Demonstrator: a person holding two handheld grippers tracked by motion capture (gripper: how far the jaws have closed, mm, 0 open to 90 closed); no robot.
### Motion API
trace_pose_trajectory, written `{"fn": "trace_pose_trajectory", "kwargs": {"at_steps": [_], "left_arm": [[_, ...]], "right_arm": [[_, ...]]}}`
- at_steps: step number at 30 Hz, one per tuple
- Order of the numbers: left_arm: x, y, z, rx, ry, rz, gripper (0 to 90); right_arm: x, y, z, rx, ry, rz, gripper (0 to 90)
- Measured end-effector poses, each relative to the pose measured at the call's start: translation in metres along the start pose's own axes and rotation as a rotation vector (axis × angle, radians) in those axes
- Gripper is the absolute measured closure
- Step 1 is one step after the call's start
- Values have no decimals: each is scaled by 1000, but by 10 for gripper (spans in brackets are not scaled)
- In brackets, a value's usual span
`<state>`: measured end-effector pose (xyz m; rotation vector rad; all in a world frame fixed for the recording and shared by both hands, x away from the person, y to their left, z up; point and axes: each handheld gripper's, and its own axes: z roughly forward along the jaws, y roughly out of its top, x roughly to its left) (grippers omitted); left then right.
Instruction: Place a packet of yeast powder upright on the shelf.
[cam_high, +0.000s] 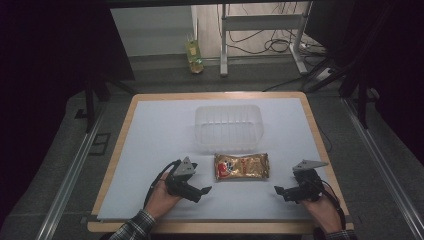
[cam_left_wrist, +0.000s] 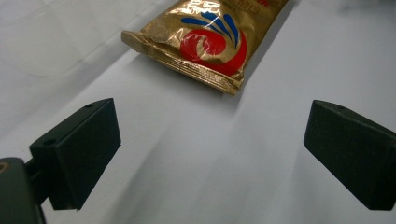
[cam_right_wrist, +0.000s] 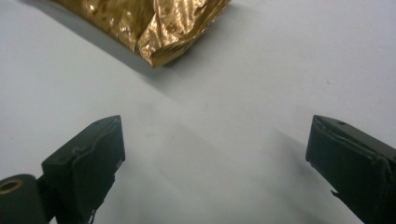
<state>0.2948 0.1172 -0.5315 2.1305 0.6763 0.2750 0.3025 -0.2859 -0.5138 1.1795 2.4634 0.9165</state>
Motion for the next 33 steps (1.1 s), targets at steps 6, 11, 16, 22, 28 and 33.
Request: {"fn": "trace_pose_trajectory", "kwargs": {"at_steps": [6,11,16,22,28,33], "left_arm": [[0,1,1,1,-1,-3,39],[0,1,2,5,4,2,37],[1,2,1,-12,-4,-2,36],[-1,5,4,6,15,-8,88],[-2,9,6,7,-6,-9,185],[-3,13,7,-5,-17,15,282]], "right_arm": [[0,-1,-2,-10,-3,-8,30],[1,-2,1,0,-4,-18,23],[2,-2,1,-3,-11,-19,21],[2,-2,0,-6,-12,-19,21],[1,-1,-2,-18,-5,-7,22],[1,-1,-2,-22,-7,-8,22]]}}
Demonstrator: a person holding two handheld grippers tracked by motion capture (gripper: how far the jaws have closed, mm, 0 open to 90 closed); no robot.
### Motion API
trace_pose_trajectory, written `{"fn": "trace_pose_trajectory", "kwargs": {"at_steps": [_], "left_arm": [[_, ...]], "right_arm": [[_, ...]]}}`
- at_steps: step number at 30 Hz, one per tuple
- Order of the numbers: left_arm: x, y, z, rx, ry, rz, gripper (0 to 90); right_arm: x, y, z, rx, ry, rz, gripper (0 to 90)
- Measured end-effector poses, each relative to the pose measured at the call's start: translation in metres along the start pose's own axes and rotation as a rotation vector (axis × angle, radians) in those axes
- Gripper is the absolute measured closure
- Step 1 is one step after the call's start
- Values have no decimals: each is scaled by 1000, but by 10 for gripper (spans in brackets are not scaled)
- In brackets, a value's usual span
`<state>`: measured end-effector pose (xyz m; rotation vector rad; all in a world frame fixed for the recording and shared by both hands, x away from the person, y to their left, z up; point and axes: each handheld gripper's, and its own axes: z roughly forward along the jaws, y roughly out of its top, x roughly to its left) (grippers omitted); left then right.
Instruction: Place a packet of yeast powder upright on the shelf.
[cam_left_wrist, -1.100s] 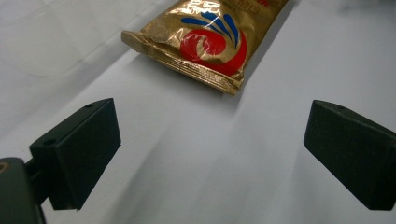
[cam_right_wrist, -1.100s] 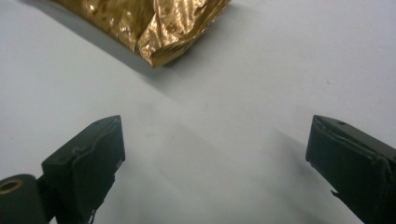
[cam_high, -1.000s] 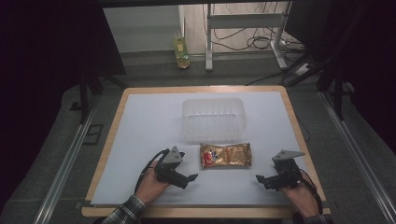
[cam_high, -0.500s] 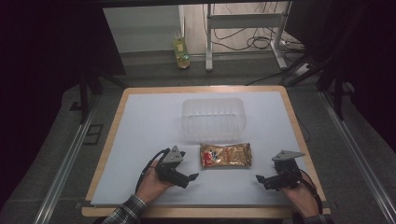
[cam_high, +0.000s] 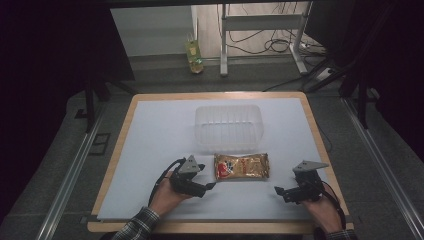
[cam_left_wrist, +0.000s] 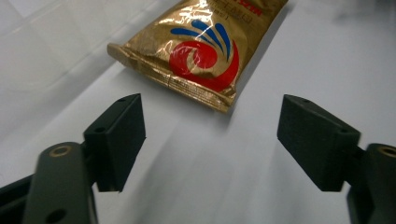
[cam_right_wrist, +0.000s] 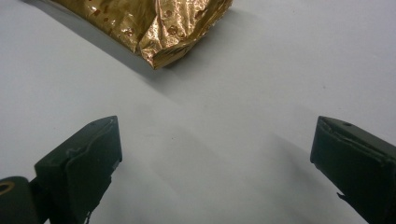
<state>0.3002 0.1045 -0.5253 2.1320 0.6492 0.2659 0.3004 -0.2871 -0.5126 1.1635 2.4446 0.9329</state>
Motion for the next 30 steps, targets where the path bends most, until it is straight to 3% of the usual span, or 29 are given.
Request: {"fn": "trace_pose_trajectory", "kwargs": {"at_steps": [7,9,18,25,30], "left_arm": [[0,6,6,-17,-10,3,415],[-1,10,10,-22,-6,-5,525],[-1,16,16,-47,-2,-1,752],[7,22,18,-72,0,-17,884],[12,27,27,-64,-4,-16,895]], "right_arm": [[0,1,-2,-13,1,-1,23],[-1,0,-1,-13,-1,-3,23],[-1,1,-1,-20,4,0,23],[-1,1,0,-14,5,3,24],[-1,1,1,-11,5,-5,26]]}}
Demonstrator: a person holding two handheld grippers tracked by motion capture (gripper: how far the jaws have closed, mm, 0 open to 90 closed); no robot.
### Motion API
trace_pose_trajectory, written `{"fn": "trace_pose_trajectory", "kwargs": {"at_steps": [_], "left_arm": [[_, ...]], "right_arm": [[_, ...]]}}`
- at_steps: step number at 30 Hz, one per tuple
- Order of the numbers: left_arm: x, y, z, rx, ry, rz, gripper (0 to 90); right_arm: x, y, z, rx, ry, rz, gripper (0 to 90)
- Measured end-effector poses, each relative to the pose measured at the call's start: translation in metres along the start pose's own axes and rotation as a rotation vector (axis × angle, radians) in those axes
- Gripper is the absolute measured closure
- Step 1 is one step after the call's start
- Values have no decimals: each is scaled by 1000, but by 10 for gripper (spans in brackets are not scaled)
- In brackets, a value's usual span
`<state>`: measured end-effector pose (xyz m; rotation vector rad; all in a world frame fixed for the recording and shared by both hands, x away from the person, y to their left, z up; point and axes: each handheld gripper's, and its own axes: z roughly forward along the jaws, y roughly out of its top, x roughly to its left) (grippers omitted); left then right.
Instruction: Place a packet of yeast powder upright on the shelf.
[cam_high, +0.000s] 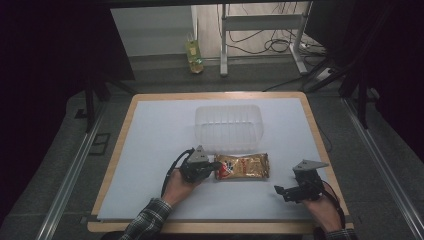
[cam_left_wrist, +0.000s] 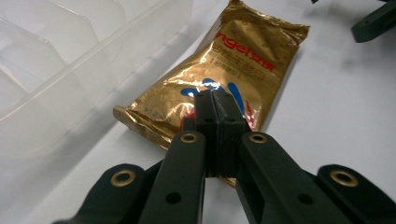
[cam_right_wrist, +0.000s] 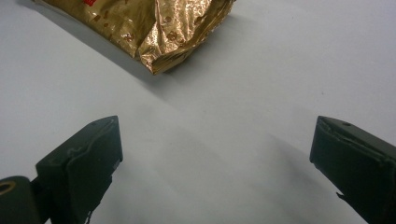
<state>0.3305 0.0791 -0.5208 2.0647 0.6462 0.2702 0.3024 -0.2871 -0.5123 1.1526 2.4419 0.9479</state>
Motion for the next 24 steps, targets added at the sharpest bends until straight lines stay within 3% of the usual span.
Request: {"fn": "trace_pose_trajectory", "kwargs": {"at_steps": [8,12,24], "left_arm": [[4,5,17,-4,-12,-3,895],[2,3,28,19,-4,10,895],[0,-2,25,45,24,50,899]], "right_arm": [[2,1,2,5,11,-4,27],[2,1,2,9,12,-5,27],[2,2,2,8,21,-13,27]]}}
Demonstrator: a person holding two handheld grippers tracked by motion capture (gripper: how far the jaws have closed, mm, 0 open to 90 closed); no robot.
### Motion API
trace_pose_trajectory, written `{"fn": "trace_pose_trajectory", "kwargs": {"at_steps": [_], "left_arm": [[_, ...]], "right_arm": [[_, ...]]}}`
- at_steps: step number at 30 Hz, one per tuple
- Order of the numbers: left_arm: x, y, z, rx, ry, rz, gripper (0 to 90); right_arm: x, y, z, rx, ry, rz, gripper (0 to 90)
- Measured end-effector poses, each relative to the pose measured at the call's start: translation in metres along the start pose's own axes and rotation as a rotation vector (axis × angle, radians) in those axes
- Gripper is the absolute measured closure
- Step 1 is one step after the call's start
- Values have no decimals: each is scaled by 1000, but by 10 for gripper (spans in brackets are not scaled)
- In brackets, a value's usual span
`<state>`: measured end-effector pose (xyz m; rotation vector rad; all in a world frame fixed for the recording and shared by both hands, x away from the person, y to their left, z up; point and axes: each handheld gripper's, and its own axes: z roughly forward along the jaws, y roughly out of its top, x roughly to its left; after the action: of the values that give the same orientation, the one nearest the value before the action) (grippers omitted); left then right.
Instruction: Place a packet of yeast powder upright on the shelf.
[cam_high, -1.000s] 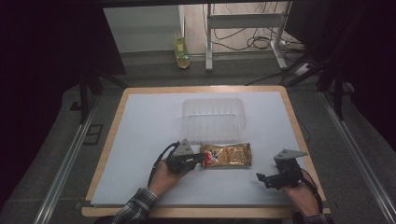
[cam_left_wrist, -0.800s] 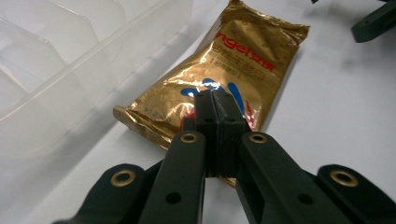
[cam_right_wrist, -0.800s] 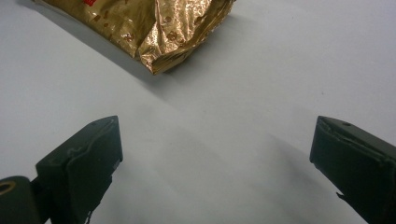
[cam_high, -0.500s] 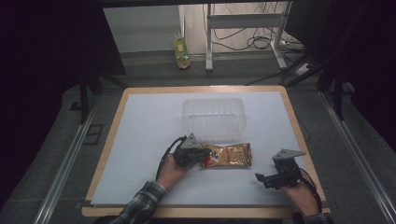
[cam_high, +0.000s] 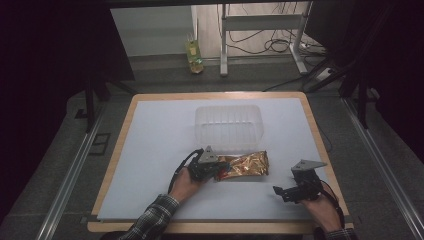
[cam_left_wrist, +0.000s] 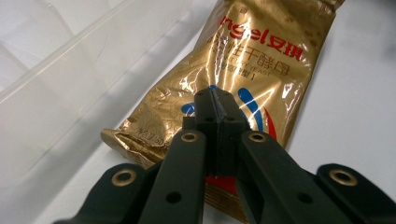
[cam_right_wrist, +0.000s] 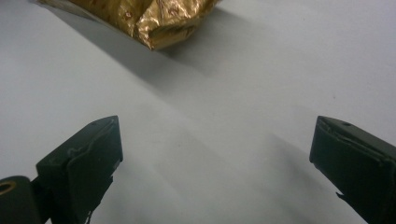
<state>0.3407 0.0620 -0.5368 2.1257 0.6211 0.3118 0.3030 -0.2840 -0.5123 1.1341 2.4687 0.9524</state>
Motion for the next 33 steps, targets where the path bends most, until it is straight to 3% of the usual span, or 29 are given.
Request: {"fn": "trace_pose_trajectory", "kwargs": {"at_steps": [17,18,20,33], "left_arm": [[2,-6,-4,41,15,-24,899],[2,-7,-3,82,27,-13,899],[0,-8,-1,98,47,2,899],[3,-9,-1,92,29,-21,899]], "right_arm": [[2,7,3,4,52,-3,27],[2,9,3,6,66,-1,27],[3,10,4,6,73,2,27],[5,27,23,29,174,3,17]]}}
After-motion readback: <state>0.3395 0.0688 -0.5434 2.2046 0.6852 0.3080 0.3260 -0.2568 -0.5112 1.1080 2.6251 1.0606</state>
